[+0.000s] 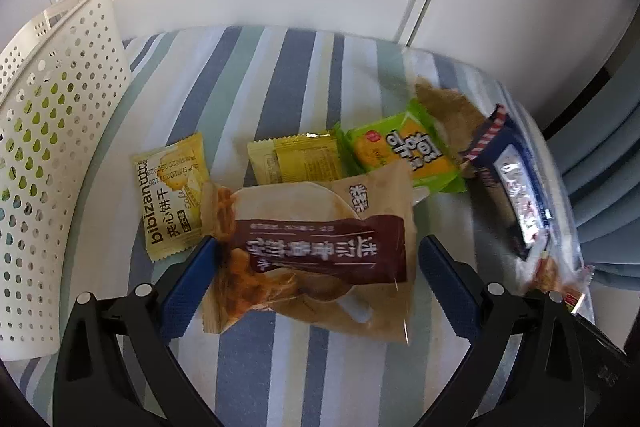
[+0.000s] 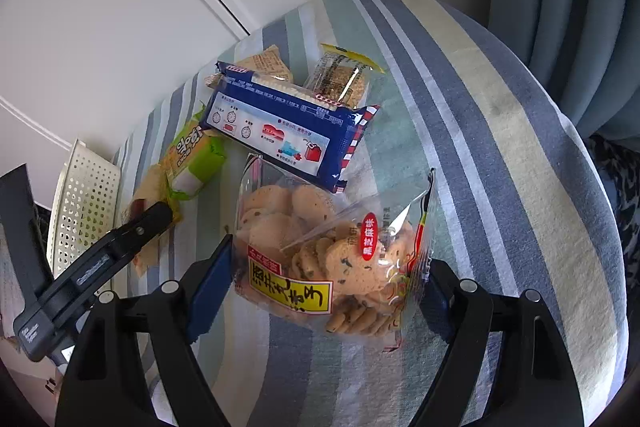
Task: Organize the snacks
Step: 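Grasp the brown-wrapped pastry bag with the left tool while the right tool grips the cookie bag, then lift the pastry bag with the left tool and drop it into the basket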
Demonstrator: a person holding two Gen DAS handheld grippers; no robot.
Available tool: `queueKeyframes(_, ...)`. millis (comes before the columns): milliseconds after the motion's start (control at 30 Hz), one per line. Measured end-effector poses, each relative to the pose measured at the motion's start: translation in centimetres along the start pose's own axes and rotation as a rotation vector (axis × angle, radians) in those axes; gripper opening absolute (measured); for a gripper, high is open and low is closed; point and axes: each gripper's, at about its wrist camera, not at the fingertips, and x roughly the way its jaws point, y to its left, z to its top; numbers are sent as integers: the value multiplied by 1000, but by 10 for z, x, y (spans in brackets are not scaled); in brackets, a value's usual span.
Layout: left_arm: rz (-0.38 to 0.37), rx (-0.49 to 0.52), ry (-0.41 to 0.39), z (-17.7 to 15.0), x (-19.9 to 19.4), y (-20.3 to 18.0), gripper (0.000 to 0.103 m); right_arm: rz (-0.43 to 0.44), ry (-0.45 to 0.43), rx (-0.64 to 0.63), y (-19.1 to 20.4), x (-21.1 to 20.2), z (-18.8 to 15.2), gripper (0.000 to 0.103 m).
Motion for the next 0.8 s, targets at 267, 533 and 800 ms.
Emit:
queueKeyframes(267,4,10,-10,4,-1,3,89,-1,-4,-10,1,0,0,80)
queueKeyframes(533,-13,15,-67,-1,-18,10,70,7,-9,-11,0,0,0,80)
queueKeyframes(800,-61,-1,-142,-10,-51,14,68,14,-17,-15,0,-3,-1,80)
